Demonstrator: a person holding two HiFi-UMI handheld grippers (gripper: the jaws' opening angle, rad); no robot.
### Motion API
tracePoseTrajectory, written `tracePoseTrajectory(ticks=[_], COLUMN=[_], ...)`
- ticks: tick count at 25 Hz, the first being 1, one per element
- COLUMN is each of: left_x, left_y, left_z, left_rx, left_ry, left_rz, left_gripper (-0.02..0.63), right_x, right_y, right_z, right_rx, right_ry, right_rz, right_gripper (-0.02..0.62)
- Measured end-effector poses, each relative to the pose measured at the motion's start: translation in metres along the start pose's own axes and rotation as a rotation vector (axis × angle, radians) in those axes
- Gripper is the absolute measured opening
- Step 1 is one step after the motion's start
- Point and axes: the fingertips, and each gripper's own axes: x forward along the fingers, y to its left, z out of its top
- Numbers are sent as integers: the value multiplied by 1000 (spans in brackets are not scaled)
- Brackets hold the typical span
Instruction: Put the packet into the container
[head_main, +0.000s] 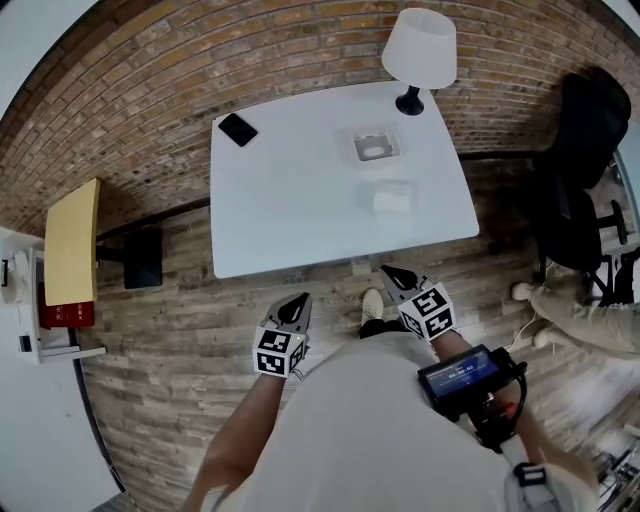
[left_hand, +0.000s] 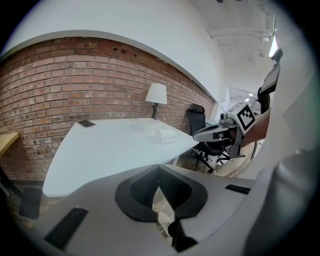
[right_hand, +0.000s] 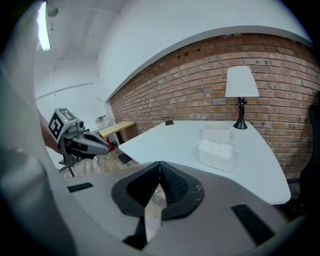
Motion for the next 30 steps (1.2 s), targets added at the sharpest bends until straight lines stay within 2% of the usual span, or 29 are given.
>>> tracePoseTrajectory(ticks=[8,18,26,30], left_x=[37,93,104,101], left_y=[11,2,4,12], left_z=[34,76,85,84], left_rx=[21,61,50,35], left_ry=[-5,-7,3,-3], left_rz=[-4,-35,-14,-1], left_gripper=[11,11,11,11], right_x=[13,16,21,28], right_y=[-48,-103,-116,-116], right_z=[17,32,40,43], right_rx=[-28,-80,-126,-181], right_ry=[6,1,26,47], right_rz=[-32,-65,-41,-33], right_gripper=[8,9,9,9])
